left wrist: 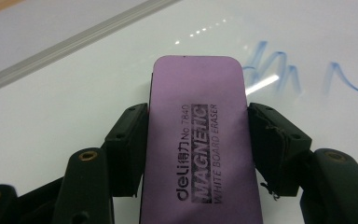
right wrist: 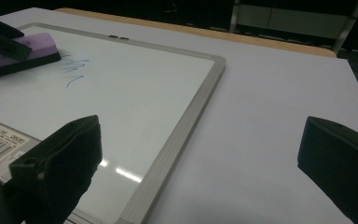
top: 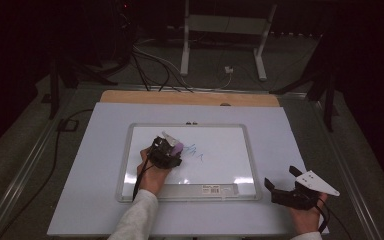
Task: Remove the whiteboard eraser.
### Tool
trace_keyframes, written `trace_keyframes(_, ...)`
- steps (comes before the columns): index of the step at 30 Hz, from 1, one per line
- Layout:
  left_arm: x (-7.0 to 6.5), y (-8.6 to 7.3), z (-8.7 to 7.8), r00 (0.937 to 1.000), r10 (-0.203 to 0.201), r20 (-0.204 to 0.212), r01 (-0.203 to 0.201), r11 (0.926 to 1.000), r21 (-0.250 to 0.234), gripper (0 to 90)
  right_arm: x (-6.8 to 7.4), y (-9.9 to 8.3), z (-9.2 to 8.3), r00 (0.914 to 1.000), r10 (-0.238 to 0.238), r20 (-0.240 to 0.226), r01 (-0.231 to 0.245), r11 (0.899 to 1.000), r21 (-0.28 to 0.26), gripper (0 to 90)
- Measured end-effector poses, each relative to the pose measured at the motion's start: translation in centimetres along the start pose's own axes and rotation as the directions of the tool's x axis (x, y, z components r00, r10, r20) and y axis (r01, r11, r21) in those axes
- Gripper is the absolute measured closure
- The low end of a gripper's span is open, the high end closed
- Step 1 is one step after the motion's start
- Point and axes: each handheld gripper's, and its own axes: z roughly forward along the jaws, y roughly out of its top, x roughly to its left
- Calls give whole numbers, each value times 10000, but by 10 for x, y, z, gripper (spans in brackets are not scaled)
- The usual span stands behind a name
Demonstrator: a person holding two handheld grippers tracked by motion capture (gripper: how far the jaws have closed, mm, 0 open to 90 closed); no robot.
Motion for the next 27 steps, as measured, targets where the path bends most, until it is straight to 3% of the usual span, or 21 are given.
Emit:
trace_keyframes(2,-4,0,0,9997,166,-169,-167,9998,-50,420,0,0,0,10000,0,-6,0,10000,4,0)
trace_keyframes(6,-19,2,-1,9979,642,54,-641,9979,-99,420,2,0,1,10000,-48,-42,48,10000,26,0)
trace_keyframes(12,-51,3,-6,9824,1559,1025,-1542,9877,-246,420,2,0,1,10000,-46,-42,46,10000,24,0)
trace_keyframes(15,-56,4,-6,9783,1724,1153,-1702,9850,-284,419,2,0,1,10000,-51,-36,51,10000,22,0)
trace_keyframes(17,-51,4,-5,9795,1607,1211,-1589,9870,-242,419,1,0,1,10000,-48,-36,48,10000,20,0)
trace_keyframes(19,-44,5,-4,9856,1460,849,-1450,9893,-178,419,1,0,0,10000,-8,-19,8,10000,6,0)
trace_keyframes(23,-20,4,-1,9965,759,336,-759,9971,-17,419,0,0,-1,10000,17,1,-17,10000,8,0)
trace_keyframes(27,3,2,2,9995,28,-314,-26,10000,54,419,0,0,0,10000,7,15,-7,10000,17,0)
